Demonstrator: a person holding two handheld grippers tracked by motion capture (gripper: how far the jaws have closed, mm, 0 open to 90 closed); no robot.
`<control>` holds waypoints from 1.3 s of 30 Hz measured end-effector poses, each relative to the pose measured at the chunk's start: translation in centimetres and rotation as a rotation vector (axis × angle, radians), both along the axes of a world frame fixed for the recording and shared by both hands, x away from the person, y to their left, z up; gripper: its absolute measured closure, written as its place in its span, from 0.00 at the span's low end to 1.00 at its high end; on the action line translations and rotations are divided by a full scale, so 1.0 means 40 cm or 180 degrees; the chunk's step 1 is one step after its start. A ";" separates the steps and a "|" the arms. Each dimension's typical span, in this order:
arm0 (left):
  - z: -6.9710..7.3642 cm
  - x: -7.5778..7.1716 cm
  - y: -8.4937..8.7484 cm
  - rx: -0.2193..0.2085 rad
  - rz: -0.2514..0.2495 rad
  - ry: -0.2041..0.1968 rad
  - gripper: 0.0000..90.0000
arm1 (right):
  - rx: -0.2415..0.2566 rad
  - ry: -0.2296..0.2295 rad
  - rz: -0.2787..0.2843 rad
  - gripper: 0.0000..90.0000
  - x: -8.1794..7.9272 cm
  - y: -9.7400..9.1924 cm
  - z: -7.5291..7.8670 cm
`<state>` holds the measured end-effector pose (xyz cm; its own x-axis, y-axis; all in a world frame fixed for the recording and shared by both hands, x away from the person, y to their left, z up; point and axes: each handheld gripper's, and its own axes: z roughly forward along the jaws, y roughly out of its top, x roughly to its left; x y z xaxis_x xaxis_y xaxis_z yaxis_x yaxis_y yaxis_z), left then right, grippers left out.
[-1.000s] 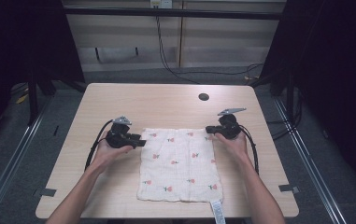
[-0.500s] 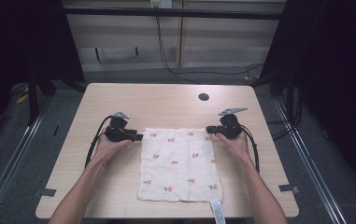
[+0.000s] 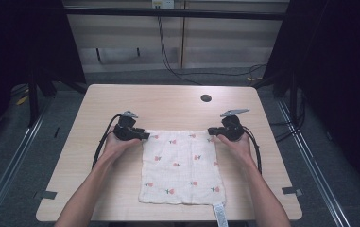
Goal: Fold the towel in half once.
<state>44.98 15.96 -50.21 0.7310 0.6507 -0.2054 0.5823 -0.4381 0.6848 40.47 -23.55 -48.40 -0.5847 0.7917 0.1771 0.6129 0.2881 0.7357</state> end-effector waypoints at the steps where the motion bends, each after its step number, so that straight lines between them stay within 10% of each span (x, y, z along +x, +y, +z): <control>1: 0.001 0.002 -0.004 0.0028 -0.0032 -0.0009 0.66 | 0.0001 -0.0001 -0.0001 0.96 0.000 0.000 0.000; 11: 0.004 -0.006 -0.018 0.0084 -0.0213 -0.0011 0.96 | 0.0033 0.0000 0.0008 0.96 -0.004 -0.001 0.007; 21: 0.068 -0.017 0.005 -0.0228 -0.0191 -0.0130 0.98 | 0.0102 -0.0083 -0.0014 0.96 -0.013 -0.020 0.036; 39: 0.156 -0.034 0.027 -0.0396 -0.0237 -0.0291 0.98 | 0.0158 -0.0222 -0.0003 0.96 -0.017 -0.023 0.097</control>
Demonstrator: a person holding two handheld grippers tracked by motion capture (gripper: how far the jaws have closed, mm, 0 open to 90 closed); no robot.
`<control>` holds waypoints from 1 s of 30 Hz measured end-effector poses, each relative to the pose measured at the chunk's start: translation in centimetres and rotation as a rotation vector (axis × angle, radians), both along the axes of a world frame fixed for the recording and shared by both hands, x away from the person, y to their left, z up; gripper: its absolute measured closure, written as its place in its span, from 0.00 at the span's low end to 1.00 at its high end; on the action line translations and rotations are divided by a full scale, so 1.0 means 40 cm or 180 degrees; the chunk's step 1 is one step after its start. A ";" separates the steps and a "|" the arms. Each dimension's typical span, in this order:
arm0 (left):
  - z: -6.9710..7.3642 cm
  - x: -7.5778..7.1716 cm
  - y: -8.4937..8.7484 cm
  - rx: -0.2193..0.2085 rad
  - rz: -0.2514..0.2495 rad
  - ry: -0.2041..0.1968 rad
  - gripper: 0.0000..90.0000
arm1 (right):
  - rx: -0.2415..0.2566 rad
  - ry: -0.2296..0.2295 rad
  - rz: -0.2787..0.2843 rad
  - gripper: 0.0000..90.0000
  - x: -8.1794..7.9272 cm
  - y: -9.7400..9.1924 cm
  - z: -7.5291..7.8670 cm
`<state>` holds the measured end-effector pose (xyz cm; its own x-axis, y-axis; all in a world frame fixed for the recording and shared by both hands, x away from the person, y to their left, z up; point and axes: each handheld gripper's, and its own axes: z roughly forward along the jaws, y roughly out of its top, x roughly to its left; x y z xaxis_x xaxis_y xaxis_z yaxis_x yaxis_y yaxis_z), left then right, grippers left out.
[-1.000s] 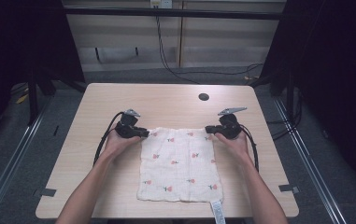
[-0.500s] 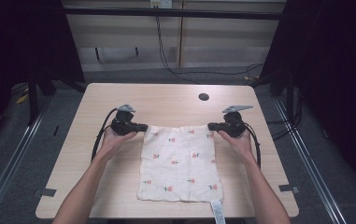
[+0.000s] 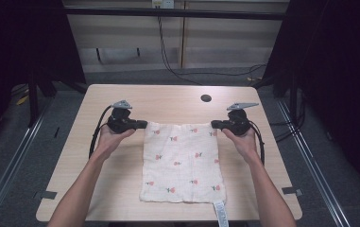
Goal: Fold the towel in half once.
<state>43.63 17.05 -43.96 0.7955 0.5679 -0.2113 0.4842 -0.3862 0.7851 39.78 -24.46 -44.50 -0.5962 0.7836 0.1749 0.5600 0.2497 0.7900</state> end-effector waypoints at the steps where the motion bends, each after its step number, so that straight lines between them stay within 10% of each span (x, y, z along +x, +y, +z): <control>1: 0.005 0.001 -0.001 0.0003 0.0019 0.0001 0.98 | 0.0016 -0.0005 -0.0003 0.96 0.000 -0.001 0.005; 30: 0.060 -0.089 0.044 -0.0148 -0.0126 -0.0230 0.98 | 0.0137 -0.0153 0.0166 0.96 -0.068 -0.036 0.070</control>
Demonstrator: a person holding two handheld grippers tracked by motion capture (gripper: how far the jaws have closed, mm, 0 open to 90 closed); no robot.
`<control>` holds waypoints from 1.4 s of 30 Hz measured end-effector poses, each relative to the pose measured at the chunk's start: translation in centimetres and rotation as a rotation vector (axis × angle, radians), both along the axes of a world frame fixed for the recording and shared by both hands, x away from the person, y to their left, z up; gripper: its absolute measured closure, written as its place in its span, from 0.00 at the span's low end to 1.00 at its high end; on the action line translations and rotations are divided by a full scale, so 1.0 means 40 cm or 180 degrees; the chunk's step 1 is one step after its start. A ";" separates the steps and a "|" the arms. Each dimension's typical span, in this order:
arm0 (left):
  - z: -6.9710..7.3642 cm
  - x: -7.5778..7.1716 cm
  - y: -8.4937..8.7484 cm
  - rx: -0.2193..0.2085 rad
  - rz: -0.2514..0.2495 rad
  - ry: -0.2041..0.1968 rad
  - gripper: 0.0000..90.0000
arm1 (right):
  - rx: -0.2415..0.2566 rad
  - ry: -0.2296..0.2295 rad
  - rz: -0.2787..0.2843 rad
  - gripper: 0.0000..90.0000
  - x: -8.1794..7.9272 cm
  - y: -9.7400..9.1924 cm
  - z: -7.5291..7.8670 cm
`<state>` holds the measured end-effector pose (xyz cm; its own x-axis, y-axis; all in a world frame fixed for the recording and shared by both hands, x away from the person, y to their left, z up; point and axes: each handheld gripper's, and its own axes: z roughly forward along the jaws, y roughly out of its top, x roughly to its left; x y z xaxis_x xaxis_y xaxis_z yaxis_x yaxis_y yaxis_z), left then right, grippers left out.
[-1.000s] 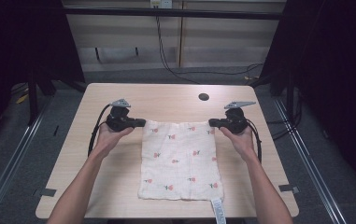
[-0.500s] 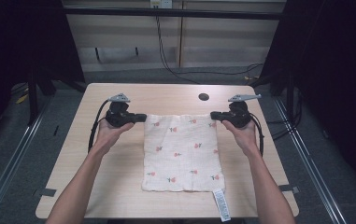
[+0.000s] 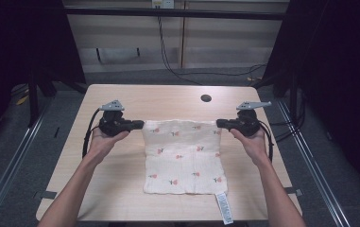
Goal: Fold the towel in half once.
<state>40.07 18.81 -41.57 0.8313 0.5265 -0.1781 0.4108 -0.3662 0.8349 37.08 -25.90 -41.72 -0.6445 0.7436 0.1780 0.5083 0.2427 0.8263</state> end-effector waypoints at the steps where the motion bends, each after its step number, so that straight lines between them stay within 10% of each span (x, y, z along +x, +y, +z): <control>1: -0.001 -0.007 0.002 -0.0016 0.0004 0.0016 0.98 | 0.0010 -0.0001 0.0007 0.96 -0.005 0.000 0.002; 13: 0.012 -0.073 0.015 -0.0256 -0.0100 -0.0095 0.98 | 0.0053 -0.0104 0.0101 0.96 -0.064 -0.006 0.019; 23: -0.001 -0.123 0.025 -0.0163 -0.0139 -0.0235 0.99 | 0.0030 -0.0155 0.0130 0.96 -0.124 -0.016 0.013; 42: -0.041 -0.204 0.029 -0.0012 -0.0441 -0.0050 0.99 | -0.0080 -0.0089 0.0268 0.96 -0.217 -0.021 -0.013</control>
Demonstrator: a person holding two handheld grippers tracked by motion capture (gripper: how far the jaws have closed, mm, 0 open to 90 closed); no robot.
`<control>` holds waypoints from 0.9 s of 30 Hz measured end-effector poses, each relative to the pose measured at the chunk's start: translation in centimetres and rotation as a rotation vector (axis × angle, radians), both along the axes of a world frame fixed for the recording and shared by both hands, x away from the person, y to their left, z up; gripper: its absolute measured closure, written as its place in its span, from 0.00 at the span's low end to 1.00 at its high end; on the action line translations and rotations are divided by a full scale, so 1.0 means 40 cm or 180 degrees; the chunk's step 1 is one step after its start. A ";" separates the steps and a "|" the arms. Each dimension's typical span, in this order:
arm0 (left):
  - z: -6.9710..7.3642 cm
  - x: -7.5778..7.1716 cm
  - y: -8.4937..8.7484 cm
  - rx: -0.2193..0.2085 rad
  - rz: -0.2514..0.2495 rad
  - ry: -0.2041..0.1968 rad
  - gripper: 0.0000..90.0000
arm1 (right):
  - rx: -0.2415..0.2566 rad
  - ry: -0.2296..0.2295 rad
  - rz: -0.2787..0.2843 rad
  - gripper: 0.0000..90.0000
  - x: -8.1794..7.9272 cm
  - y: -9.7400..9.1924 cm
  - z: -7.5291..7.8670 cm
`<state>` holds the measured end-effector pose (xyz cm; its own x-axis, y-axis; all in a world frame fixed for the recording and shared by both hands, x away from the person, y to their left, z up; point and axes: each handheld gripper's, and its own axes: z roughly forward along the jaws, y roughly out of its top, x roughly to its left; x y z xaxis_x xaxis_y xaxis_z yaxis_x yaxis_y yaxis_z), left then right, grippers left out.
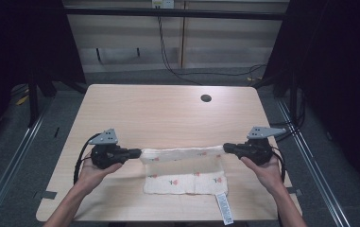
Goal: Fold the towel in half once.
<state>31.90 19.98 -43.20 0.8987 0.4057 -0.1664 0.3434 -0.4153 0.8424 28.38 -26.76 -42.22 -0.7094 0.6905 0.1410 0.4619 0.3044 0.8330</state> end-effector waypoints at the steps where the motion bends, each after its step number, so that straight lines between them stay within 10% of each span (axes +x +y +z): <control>1: 0.002 -0.002 0.001 0.0043 -0.0012 -0.0018 0.99 | 0.0004 -0.0003 0.0003 0.96 -0.005 -0.001 -0.002; 27: -0.074 -0.076 -0.009 0.0291 -0.0265 0.0129 0.98 | -0.0198 0.0222 0.0176 0.94 -0.097 0.019 -0.085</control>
<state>28.86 19.63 -46.16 0.9232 0.3451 -0.1691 0.3377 -0.5182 0.7858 24.50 -26.01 -45.61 -0.7366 0.6596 0.1496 0.4993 0.3811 0.7781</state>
